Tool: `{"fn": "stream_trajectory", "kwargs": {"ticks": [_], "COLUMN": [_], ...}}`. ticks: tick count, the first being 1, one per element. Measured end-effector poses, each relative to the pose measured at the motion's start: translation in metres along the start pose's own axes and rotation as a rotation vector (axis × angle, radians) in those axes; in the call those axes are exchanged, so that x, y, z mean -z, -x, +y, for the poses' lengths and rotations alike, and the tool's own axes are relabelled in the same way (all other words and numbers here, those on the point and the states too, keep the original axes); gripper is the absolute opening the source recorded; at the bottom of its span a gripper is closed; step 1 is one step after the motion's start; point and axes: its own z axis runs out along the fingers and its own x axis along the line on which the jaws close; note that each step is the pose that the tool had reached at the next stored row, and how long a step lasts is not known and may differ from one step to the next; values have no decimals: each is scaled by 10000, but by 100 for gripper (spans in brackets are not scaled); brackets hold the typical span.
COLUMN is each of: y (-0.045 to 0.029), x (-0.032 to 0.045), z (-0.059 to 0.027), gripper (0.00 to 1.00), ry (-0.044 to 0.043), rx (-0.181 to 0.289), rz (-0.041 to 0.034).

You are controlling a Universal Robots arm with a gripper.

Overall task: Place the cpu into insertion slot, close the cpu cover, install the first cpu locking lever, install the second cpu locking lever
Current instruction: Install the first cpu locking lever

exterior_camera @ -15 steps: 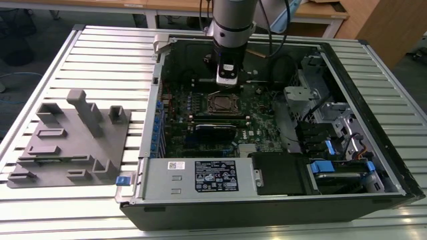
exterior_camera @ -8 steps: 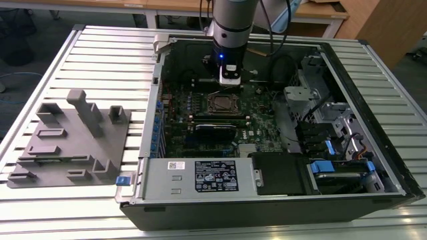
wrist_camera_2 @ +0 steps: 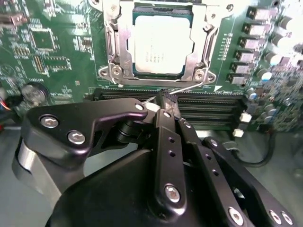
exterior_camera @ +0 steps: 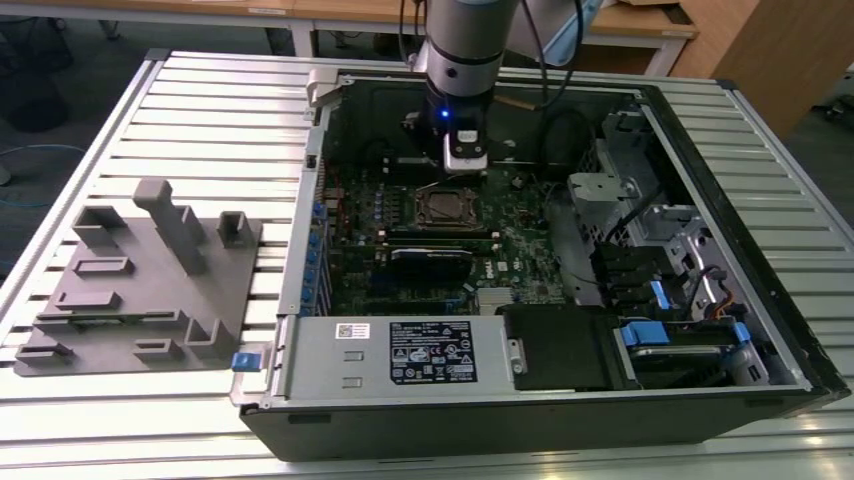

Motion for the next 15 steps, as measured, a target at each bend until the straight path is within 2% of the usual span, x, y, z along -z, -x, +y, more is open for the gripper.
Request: {"fn": "stream_trajectory", "kwargs": {"ticks": [11, 15], "y": [1, 2], "x": [-16, -13], "z": [-3, -2], "gripper": [10, 10], "ry": [-120, -140], "rx": [1969, 2401], "rz": [284, 348]}}
